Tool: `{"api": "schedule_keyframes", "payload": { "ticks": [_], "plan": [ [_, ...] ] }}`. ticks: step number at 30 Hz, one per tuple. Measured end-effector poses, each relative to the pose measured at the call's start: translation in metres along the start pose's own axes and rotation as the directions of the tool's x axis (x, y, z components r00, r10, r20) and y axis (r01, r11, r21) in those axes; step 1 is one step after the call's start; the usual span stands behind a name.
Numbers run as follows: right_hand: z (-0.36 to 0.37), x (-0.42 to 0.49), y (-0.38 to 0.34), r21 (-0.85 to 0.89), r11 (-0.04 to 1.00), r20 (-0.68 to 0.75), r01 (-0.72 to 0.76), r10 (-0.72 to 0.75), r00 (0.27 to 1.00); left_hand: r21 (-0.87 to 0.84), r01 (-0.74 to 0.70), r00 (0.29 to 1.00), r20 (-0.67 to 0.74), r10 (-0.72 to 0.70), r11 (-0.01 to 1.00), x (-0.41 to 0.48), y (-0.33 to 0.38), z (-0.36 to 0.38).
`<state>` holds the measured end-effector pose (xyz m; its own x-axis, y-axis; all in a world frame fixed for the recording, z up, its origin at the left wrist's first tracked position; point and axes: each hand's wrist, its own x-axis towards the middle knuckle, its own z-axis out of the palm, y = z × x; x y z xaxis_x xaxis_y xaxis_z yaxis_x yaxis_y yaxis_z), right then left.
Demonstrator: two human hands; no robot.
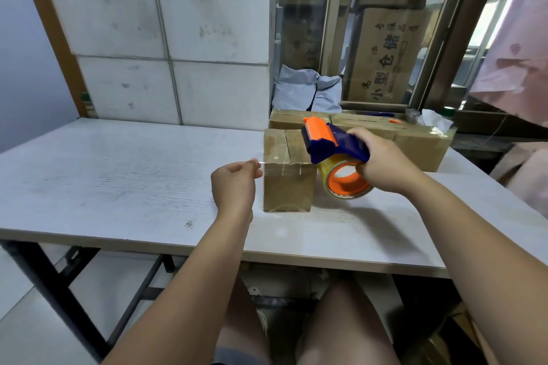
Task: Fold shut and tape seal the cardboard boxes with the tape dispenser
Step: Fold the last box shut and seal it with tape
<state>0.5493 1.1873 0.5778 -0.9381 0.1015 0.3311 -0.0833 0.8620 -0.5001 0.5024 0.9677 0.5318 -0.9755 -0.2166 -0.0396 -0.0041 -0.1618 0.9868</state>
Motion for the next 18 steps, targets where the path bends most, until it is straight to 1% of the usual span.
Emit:
{"api": "schedule_keyframes", "payload": {
  "ticks": [4, 8, 18],
  "plan": [
    [0.005, -0.001, 0.007, 0.041, 0.999, 0.031, -0.028, 0.027, 0.999, -0.008, 0.037, 0.999, 0.034, -0.037, 0.999, 0.001, -0.001, 0.001],
    [0.012, -0.003, 0.012, 0.049, 0.998, 0.054, -0.027, 0.024, 0.998, -0.011, 0.057, 0.997, 0.049, -0.056, 0.998, 0.002, -0.003, 0.001],
    [0.011, -0.002, 0.009, 0.008, 1.0, 0.092, -0.029, 0.028, 0.995, 0.111, 0.005, 0.999, 0.043, -0.01, 0.994, 0.003, -0.003, 0.005]
  ]
}}
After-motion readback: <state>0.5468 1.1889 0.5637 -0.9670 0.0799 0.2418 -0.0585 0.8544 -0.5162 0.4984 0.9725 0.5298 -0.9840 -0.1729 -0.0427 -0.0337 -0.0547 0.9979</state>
